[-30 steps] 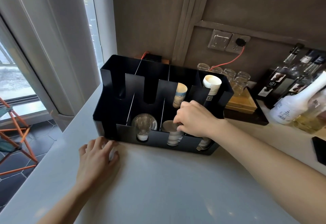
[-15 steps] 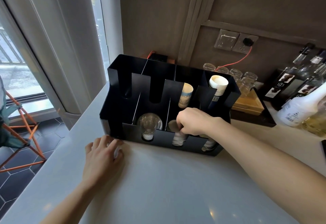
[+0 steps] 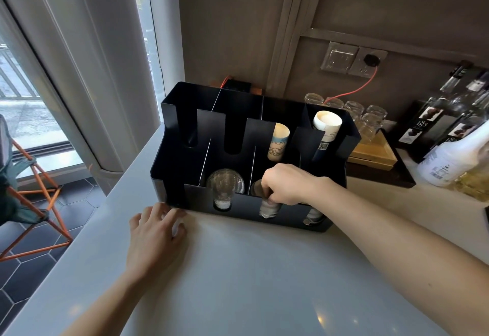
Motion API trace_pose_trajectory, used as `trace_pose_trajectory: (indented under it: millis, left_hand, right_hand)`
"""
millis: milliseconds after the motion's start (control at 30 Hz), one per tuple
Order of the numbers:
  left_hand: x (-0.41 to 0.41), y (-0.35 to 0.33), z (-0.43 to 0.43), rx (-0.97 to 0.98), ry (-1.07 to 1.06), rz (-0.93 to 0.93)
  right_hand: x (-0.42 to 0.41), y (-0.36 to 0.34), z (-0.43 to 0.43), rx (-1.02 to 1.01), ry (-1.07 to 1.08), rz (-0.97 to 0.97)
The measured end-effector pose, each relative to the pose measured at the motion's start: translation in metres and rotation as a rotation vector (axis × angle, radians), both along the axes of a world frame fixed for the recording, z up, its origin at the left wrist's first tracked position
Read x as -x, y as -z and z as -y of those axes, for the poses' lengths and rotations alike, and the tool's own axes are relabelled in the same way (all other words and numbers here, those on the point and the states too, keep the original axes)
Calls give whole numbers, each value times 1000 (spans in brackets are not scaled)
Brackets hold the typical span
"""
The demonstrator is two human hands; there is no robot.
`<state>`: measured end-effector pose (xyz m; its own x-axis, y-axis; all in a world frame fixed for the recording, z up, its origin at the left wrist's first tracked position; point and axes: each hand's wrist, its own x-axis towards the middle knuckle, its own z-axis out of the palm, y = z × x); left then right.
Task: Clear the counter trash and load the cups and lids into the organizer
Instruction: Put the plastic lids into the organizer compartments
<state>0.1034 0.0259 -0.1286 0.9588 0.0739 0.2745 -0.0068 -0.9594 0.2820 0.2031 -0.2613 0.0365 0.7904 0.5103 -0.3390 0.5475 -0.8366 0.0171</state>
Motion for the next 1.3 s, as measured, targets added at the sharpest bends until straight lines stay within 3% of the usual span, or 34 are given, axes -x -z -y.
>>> trace_pose_trajectory:
  millis: [1300]
  left_hand:
    - [2,-3,1,13,0,-14]
  right_hand:
    - [7,5,-1,-52,70,59]
